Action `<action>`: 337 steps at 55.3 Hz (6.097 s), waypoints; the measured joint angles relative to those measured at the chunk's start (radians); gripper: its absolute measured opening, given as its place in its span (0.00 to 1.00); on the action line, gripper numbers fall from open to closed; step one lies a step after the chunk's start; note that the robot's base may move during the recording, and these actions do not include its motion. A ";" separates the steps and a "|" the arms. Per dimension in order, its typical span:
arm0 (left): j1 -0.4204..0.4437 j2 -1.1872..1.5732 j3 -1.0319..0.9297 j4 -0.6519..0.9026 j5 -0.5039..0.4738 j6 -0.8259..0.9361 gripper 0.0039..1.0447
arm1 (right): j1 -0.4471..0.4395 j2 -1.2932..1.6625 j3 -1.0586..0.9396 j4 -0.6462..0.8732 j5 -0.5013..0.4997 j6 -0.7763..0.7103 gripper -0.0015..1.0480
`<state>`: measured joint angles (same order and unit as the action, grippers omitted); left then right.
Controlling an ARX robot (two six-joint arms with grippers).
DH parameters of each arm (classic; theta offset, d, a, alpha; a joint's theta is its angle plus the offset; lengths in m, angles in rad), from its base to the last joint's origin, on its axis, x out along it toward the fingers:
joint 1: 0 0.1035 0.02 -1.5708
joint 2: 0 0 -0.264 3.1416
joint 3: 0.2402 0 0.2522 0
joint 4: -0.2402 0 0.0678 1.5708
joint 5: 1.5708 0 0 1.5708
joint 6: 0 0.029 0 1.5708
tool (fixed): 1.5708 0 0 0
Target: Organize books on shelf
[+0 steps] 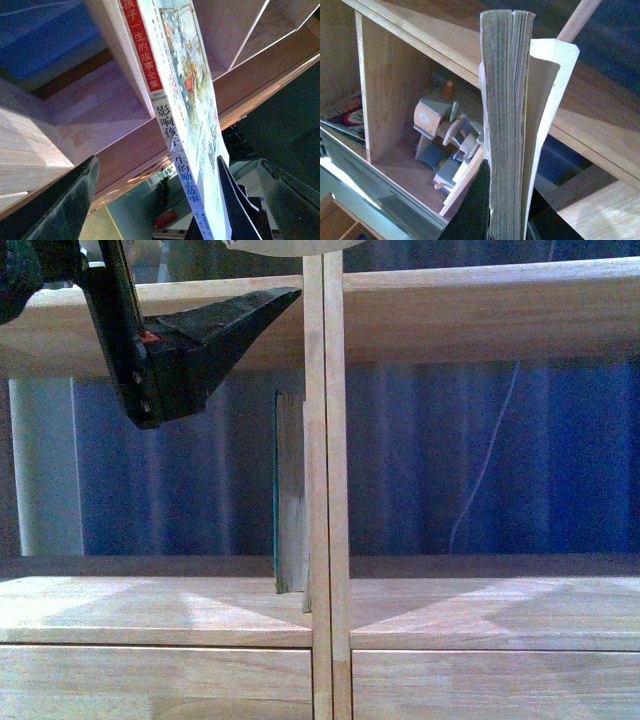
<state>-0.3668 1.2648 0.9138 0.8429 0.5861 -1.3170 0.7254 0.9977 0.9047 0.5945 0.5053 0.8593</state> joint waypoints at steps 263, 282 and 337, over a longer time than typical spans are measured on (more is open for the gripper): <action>0.190 0.777 0.705 -0.382 -0.466 1.561 0.06 | -0.723 -0.992 -0.891 -0.593 -0.506 -0.856 0.03; 0.158 0.835 0.779 -0.393 -0.490 1.567 0.06 | -0.723 -0.992 -0.891 -0.594 -0.506 -0.856 0.03; 0.172 0.809 0.784 -0.480 -0.482 1.500 0.93 | -0.723 -0.992 -0.891 -0.593 -0.506 -0.856 0.03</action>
<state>-0.1947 2.0739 1.6974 0.3630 0.1043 0.1825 0.0021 0.0055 0.0139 0.0013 -0.0006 0.0036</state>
